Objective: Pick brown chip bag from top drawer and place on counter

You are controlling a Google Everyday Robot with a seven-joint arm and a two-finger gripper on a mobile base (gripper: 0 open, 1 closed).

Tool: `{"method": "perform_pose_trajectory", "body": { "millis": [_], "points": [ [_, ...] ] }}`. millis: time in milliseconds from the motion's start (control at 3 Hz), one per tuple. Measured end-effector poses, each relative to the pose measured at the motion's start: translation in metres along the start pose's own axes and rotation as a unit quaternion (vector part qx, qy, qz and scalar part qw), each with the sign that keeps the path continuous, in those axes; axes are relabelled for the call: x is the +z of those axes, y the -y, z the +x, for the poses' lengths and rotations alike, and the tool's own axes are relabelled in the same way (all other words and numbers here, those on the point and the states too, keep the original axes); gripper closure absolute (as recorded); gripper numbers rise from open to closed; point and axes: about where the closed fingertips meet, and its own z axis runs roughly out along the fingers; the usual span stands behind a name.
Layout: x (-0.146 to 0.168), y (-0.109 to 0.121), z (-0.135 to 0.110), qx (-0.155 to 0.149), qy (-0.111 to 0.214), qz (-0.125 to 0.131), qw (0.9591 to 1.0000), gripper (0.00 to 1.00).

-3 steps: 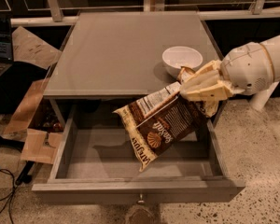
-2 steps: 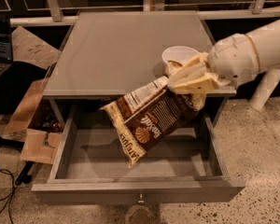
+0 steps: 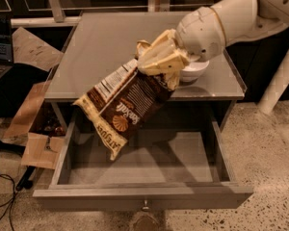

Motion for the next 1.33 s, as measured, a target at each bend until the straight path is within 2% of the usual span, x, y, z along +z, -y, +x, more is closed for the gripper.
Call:
{"method": "perform_pose_trajectory", "body": {
  "millis": [333, 667, 1000, 1333],
  "points": [
    [0.017, 0.026, -0.023, -0.030, 0.001, -0.010, 0.9995, 1.00],
    [0.028, 0.054, -0.040, -0.044, -0.006, 0.001, 0.9990, 1.00],
    [0.032, 0.085, -0.043, -0.037, -0.022, 0.035, 0.9985, 1.00],
    [0.035, 0.113, -0.041, -0.030, -0.045, 0.079, 0.9954, 1.00]
  ]
}}
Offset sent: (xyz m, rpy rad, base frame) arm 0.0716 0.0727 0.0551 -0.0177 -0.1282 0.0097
